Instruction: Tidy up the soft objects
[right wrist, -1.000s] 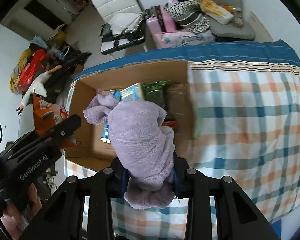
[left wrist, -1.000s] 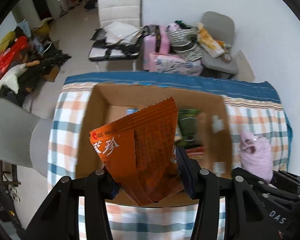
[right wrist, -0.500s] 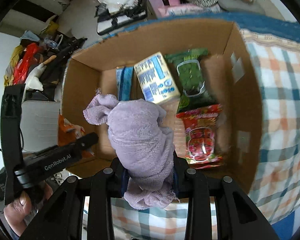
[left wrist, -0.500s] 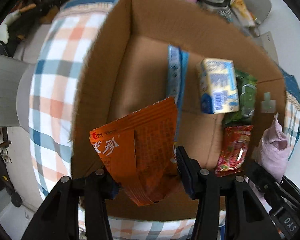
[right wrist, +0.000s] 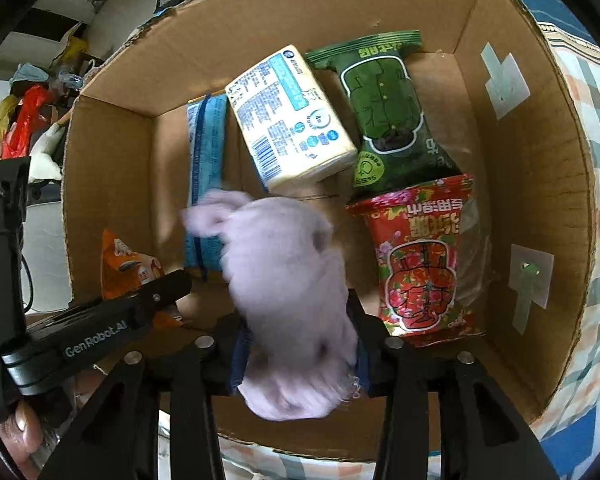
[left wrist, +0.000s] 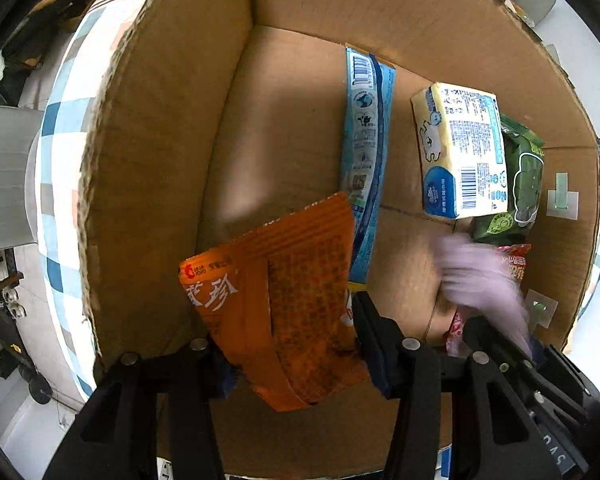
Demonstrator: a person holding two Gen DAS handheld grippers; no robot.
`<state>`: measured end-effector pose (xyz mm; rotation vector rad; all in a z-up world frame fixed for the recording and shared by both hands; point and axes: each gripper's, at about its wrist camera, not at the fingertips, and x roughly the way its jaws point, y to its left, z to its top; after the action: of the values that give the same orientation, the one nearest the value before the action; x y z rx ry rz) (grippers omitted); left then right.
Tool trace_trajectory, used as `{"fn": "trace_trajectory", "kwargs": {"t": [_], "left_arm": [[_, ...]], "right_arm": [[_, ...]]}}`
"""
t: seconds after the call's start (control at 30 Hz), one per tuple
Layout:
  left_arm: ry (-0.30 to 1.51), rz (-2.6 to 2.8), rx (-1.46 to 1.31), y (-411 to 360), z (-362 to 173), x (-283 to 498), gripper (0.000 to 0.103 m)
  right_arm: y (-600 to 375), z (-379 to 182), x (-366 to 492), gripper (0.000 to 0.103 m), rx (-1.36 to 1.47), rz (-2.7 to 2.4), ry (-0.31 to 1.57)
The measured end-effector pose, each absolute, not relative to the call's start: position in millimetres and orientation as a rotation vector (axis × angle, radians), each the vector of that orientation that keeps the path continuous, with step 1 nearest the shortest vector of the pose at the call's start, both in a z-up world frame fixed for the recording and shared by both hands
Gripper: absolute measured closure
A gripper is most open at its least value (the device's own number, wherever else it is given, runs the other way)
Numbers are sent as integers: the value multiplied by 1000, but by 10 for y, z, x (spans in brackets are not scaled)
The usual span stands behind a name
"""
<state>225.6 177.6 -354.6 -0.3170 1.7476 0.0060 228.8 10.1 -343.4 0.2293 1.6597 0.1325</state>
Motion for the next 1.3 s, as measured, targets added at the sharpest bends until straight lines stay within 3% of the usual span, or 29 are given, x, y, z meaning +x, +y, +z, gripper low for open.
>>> {"fn": "trace_trajectory", "kwargs": {"t": [0.23, 0.4, 0.47, 0.57, 0.7, 0.73, 0.8, 1.3], "left_arm": [[1722, 8, -275, 1740, -3463, 2178, 49], [1675, 10, -249, 1678, -3284, 2101, 26], [1646, 17, -223, 1651, -3207, 2077, 21], [1611, 34, -191, 1630, -3112, 2045, 21], [1553, 56, -158, 1630, -2989, 1988, 10], [1544, 60, -149, 1639, -2966, 1980, 10], [1526, 61, -136, 1633, -2946, 1948, 8], [1374, 102, -74, 1593, -2488, 1745, 8]], "right_arm": [[17, -3413, 2338, 52, 215, 124, 1651], [-90, -3330, 2334, 45, 193, 116, 1636], [-142, -3294, 2318, 43, 180, 113, 1631], [-147, -3277, 2311, 36, 139, 97, 1621], [-166, -3243, 2279, 22, 78, 78, 1602], [-168, -3234, 2273, 13, 64, 72, 1597], [-175, -3199, 2262, 9, 35, 62, 1579], [-242, -2819, 2059, 4, -20, 31, 1484]]}}
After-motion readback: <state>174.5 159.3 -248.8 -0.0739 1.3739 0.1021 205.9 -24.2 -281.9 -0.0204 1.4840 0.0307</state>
